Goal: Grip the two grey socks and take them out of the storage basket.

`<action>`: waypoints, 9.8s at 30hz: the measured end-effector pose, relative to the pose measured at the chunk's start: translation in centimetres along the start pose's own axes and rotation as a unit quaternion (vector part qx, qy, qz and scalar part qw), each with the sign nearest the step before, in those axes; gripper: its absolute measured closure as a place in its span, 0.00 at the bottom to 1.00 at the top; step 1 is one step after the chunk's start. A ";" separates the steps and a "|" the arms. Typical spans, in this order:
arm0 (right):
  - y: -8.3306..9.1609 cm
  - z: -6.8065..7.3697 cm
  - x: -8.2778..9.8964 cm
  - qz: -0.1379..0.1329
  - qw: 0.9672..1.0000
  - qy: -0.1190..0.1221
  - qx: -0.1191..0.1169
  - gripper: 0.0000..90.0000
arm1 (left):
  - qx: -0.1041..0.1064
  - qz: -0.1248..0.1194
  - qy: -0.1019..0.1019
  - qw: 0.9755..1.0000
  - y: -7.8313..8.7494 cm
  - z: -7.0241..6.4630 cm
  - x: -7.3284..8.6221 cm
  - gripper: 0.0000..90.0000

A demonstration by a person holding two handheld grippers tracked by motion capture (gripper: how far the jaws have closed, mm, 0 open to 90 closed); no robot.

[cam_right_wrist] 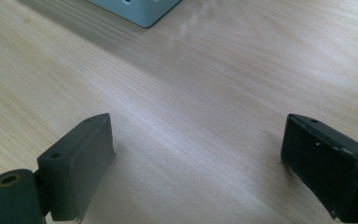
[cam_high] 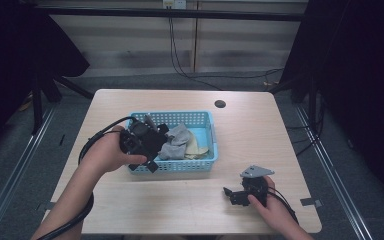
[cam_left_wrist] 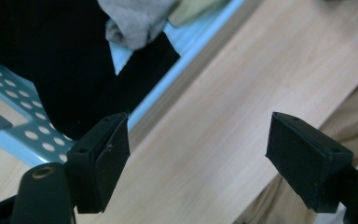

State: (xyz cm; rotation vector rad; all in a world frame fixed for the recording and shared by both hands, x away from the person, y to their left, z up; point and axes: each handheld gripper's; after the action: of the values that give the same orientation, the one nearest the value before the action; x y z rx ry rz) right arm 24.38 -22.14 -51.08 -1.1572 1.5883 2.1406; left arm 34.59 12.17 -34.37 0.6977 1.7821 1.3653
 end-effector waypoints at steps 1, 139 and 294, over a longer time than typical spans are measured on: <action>0.0 0.0 0.0 0.000 1.000 0.000 0.000 0.10 | -0.008 -0.006 0.010 1.000 -0.4 0.3 -0.8 0.23; 0.0 0.0 0.0 0.000 1.000 0.001 0.000 0.10 | -0.078 -0.021 0.144 0.986 6.7 9.6 1.4 0.91; 0.0 0.0 0.0 -0.001 1.000 0.001 -0.001 0.10 | -0.003 0.015 0.105 0.994 -11.8 5.0 -6.2 0.90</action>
State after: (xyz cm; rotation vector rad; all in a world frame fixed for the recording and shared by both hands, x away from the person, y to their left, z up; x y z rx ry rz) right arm 24.40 -22.18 -51.09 -1.1614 1.5852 2.1409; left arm 42.55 6.70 -44.84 0.5978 1.9378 1.5102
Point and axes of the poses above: each handheld gripper's, and its own axes: y roughly backward along the jaws, x roughly out of its underside, z roughly to its left, and after that the axes turned 6 degrees about -y, right-handed
